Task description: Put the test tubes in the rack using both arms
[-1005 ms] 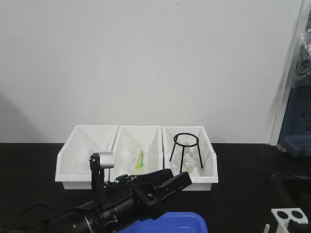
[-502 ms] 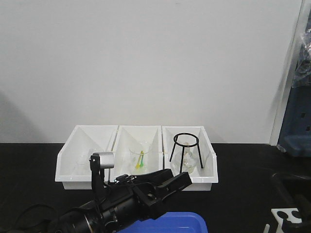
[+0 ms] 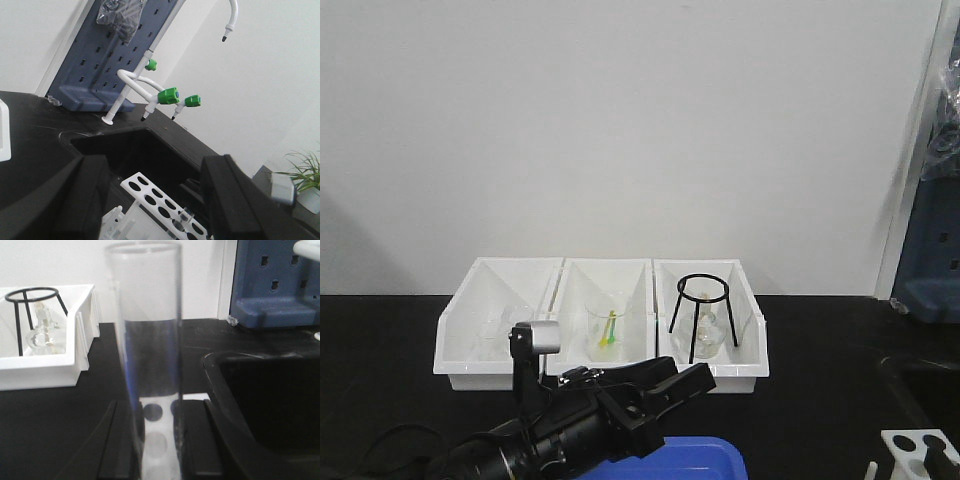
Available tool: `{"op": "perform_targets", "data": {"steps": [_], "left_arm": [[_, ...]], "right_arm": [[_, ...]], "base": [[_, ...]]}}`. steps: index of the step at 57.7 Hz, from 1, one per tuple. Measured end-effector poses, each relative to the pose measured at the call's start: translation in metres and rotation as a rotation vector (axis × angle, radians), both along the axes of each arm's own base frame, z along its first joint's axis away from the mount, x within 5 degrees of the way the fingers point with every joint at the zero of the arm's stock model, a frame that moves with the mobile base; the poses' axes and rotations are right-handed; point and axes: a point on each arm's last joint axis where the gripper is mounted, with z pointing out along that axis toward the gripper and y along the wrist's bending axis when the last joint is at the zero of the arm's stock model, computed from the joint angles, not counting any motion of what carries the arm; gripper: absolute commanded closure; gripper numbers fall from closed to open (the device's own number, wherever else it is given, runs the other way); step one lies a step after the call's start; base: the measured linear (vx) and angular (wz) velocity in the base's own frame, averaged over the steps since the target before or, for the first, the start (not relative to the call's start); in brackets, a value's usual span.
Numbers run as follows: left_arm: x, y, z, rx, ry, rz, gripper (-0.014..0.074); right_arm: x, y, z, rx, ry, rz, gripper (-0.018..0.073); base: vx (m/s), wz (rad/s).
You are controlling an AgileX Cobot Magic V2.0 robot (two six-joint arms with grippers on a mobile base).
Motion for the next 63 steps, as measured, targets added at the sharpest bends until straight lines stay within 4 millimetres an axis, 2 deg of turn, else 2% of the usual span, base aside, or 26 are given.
{"op": "perform_targets", "data": {"steps": [10,20,26,37,45,55,63], "left_arm": [[0.0,0.0,0.0,0.0,0.0,0.0,0.006],[0.0,0.0,0.0,0.0,0.0,0.0,0.006],[0.0,0.0,0.0,0.0,0.0,0.0,0.006],[0.0,0.0,0.0,0.0,0.0,0.0,0.006],[0.0,0.0,0.0,0.0,0.0,0.0,0.006],[0.0,0.0,0.0,0.008,-0.015,0.002,0.006],[0.0,0.0,0.0,0.043,-0.081,0.009,0.006]], "right_arm": [[0.004,0.0,-0.011,0.0,0.01,0.0,0.0555],[0.006,0.0,-0.015,-0.001,0.004,0.0,0.049],[0.006,0.0,-0.016,-0.001,0.005,0.0,0.0403],[0.006,0.0,-0.019,-0.001,0.044,0.0,0.0185],[0.005,0.0,-0.021,0.0,0.064,0.0,0.0073],[0.005,0.0,-0.017,-0.002,0.047,0.006,0.0041],[-0.001,0.003,0.004,-0.017,-0.036,0.038,0.0041]], "base": [[0.0,0.0],[0.0,0.0],[0.0,0.0],[0.0,0.0],[0.0,0.0],[0.0,0.0],[0.0,0.0]]}}
